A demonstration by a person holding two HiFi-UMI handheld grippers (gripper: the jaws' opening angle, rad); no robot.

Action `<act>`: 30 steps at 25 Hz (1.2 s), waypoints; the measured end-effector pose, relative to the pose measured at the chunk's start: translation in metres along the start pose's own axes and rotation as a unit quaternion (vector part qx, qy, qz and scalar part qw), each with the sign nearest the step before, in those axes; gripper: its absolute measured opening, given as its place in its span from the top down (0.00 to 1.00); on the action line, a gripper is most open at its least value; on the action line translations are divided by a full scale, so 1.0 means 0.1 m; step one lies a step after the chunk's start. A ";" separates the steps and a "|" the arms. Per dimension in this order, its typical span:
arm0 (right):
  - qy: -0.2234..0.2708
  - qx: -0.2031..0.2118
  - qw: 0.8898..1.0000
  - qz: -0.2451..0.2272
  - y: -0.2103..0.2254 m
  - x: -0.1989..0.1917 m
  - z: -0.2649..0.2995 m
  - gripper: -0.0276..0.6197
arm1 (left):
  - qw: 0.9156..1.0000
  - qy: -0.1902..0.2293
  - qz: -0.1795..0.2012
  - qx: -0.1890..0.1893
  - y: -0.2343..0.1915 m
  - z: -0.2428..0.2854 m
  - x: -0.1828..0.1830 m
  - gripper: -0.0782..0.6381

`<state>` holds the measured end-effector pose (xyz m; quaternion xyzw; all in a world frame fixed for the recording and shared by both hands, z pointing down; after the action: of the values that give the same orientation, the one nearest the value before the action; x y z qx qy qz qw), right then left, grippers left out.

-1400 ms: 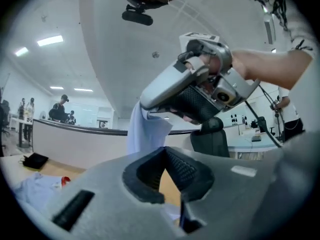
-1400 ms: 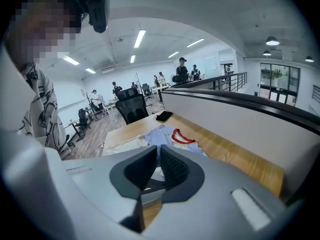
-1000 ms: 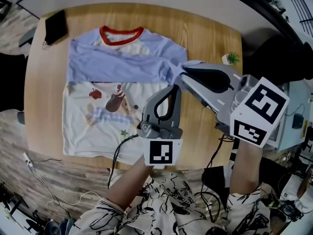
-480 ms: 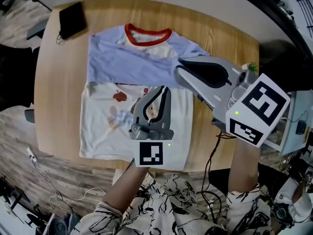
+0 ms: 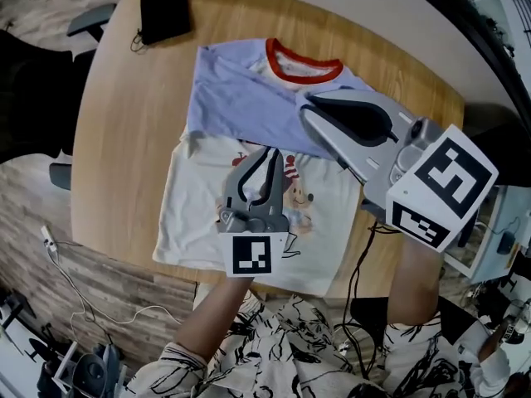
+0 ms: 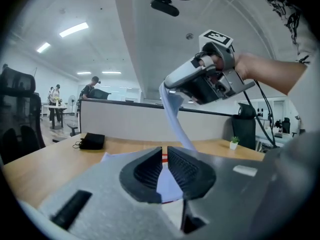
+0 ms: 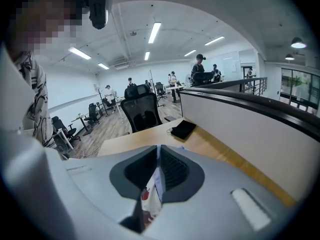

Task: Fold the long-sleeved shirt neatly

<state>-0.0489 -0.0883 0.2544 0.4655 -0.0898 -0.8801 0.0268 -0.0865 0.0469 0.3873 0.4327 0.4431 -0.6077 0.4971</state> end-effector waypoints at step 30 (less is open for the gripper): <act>-0.078 0.039 0.988 -0.129 -0.15 -0.55 2.52 0.90 | 0.995 -0.067 -0.020 0.076 -1.24 -0.44 -0.65 0.89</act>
<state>-0.2248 -0.0333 0.4346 0.4037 -0.0653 -0.9057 -0.1121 -0.1970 0.1176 0.4536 0.4188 0.3703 -0.6768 0.4789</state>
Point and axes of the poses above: the fingertips, and each gripper's own axes: z forward along the fingers, y to its right, x out of its top, the point moved 8 cm from there along -z, backward along the fingers, and after that the axes turned 2 degrees about -z, right-handed, at the moved point
